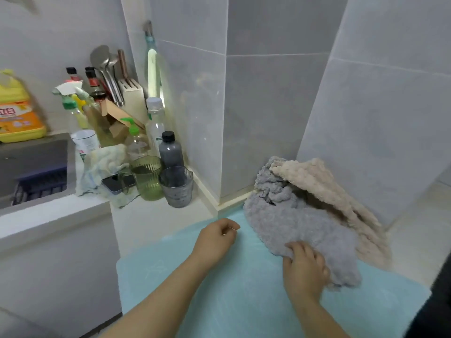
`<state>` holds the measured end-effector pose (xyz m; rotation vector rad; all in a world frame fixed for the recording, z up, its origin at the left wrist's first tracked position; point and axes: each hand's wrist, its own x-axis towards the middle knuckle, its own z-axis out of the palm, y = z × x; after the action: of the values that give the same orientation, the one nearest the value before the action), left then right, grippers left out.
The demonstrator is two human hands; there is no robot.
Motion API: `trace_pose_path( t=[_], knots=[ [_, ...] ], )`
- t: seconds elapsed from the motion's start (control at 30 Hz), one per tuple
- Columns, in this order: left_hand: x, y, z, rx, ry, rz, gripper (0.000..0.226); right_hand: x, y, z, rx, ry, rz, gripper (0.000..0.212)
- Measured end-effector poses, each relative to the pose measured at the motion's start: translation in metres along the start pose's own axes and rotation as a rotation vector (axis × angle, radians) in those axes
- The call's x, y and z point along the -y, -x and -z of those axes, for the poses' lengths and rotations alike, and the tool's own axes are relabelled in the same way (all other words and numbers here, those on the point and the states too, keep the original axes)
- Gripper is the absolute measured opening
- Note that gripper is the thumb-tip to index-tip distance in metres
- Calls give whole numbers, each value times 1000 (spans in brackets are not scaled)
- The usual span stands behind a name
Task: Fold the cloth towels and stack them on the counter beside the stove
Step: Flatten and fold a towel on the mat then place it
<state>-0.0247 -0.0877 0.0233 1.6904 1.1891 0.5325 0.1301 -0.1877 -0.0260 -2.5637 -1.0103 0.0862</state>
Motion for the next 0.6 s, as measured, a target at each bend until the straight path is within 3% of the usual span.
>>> trace_pose_path(
  t=[0.13, 0.27, 0.4, 0.5, 0.6],
  knots=[
    [14, -39, 20, 229, -83, -114, 21, 27, 6, -26, -232, -177, -237, 20],
    [24, -55, 36, 429, -238, -251, 23, 59, 39, -33, -305, -274, -316, 9],
    [43, -61, 39, 667, -351, -500, 60, 92, 83, -46, -311, -314, -372, 19],
    [60, -65, 36, 689, -423, -697, 77, 112, 107, -49, -306, -341, -391, 28],
    [71, -65, 36, 615, -476, -831, 60, 125, 121, -53, -325, -342, -401, 23]
  ],
)
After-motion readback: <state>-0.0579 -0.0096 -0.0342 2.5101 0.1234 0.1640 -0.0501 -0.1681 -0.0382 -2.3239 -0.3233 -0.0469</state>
